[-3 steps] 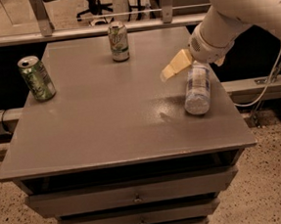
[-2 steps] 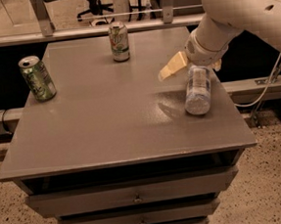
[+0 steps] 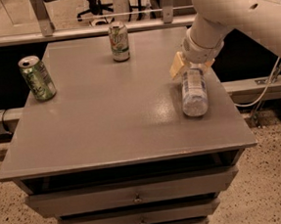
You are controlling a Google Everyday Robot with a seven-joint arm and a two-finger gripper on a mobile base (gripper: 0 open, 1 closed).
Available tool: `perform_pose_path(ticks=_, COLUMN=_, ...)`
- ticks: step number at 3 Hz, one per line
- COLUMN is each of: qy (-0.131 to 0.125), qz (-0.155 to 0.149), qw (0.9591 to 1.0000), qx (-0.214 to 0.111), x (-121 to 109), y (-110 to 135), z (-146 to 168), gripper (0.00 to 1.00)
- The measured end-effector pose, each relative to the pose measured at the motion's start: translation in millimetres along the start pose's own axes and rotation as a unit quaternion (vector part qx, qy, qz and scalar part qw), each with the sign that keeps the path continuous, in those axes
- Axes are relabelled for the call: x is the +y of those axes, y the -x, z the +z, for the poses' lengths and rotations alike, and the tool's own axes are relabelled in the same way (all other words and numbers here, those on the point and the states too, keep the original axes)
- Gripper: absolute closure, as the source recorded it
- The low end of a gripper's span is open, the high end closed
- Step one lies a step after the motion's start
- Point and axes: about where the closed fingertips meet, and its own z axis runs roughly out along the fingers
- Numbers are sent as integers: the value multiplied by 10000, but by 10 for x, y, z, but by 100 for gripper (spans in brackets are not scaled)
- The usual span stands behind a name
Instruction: Place blue plastic bottle upright
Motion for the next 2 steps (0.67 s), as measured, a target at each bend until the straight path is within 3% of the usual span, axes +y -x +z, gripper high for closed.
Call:
perform_pose_path(ticks=1, qy=-37, qz=-144, qw=9998, qx=-123, x=60, y=94, z=-107, gripper=61)
perform_pose_path(ticks=2, qy=240, qz=-569, qw=9967, qx=-532, x=264, y=281, z=-312, gripper=85)
